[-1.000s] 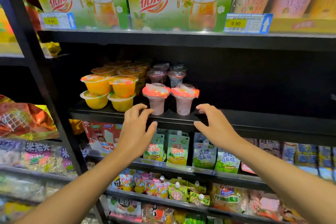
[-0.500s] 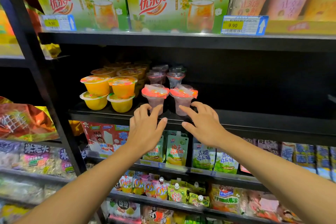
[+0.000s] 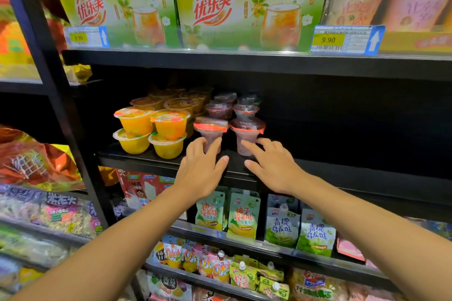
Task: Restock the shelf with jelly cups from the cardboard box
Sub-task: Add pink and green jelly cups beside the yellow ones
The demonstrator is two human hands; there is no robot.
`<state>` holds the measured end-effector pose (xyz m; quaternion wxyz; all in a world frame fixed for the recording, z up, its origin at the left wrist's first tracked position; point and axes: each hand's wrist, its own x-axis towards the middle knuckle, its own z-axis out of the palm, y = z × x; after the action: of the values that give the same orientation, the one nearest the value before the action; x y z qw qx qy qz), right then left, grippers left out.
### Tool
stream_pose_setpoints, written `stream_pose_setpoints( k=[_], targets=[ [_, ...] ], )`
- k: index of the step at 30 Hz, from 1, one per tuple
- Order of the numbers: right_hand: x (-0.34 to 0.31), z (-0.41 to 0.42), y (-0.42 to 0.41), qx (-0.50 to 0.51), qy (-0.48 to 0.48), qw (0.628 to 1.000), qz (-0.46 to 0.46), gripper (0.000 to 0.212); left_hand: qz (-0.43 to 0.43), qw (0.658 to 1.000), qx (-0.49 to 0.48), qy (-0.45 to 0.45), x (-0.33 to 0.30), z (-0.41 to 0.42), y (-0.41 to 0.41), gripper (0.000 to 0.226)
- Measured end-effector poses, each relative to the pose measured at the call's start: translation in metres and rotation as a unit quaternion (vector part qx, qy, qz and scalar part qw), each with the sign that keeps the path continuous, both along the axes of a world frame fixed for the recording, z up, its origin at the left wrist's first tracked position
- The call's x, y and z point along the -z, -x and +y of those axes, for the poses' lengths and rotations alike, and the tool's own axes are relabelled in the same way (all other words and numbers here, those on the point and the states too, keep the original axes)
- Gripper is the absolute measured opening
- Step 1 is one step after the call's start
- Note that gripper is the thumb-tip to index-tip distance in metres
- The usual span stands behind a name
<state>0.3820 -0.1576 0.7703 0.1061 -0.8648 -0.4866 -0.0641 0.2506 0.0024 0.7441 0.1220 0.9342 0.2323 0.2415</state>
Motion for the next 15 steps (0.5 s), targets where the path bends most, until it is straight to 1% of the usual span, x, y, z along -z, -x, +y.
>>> stream_pose_setpoints(
  k=[3, 8, 11, 15],
  targets=[
    [-0.002, 0.006, -0.006, 0.004, 0.026, 0.999, -0.023, 0.059, 0.013, 1.0, -0.009, -0.017, -0.002, 0.009, -0.004, 0.058],
    [-0.003, 0.018, -0.013, 0.01, 0.038, 0.999, -0.016, 0.058, 0.041, 0.998, -0.03, -0.045, -0.003, 0.02, -0.01, 0.062],
    [0.0, 0.025, -0.018, 0.011, 0.04, 0.999, -0.016, 0.058, 0.062, 0.996, -0.04, -0.047, -0.003, 0.023, -0.016, 0.063],
    [0.001, 0.033, -0.026, 0.011, 0.043, 0.999, 0.005, 0.06, 0.085, 0.994, -0.041, -0.047, -0.006, 0.026, -0.024, 0.061]
  ],
)
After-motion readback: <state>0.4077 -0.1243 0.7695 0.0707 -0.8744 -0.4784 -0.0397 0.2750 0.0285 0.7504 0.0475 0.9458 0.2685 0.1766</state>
